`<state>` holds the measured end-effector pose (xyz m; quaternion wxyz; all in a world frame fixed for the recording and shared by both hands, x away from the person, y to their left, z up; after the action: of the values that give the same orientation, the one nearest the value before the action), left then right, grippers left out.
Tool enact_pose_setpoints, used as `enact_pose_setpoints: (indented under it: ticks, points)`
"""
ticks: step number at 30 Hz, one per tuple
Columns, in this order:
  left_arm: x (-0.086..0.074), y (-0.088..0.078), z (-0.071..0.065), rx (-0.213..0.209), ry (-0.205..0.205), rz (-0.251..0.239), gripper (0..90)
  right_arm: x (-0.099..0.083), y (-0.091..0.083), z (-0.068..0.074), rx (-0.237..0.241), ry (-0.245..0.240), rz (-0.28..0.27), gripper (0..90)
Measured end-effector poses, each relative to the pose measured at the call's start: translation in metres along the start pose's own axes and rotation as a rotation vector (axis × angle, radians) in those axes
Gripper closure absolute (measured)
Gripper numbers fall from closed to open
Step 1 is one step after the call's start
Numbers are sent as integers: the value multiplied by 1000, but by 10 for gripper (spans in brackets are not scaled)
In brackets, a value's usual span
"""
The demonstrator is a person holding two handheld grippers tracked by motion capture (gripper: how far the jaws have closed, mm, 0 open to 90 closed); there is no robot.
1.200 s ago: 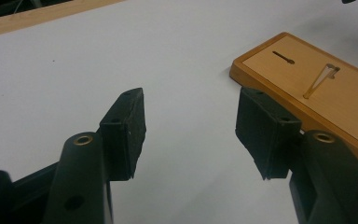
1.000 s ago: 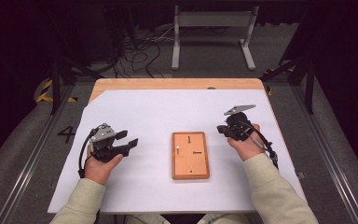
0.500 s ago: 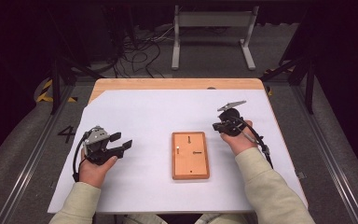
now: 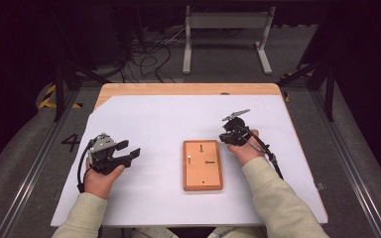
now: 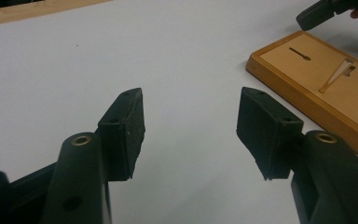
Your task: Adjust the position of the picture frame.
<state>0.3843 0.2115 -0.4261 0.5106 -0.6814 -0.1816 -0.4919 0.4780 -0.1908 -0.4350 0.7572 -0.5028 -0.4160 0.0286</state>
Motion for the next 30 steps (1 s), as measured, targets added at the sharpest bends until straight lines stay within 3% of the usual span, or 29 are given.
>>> enact_pose_setpoints:
  ticks: [10,22,30]
  points:
    - [0,1,0,-5,0,2,415,0,13,5,3,-3,40,895]
    - [1,3,-2,-6,5,8,413,1,13,8,-10,-8,41,900]
    - [1,6,-3,-11,12,10,412,1,13,8,14,0,32,900]
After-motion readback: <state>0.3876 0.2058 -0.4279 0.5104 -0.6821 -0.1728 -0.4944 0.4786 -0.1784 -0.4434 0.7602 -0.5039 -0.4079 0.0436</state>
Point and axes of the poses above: each handheld gripper's, and its own axes: y roughly forward along the jaws, x roughly out of its top, z roughly to its left, the point moved 1 cm from there along y, roughly forward along the jaws, and after that the axes turned 11 degrees about x, right-handed, at the moved point
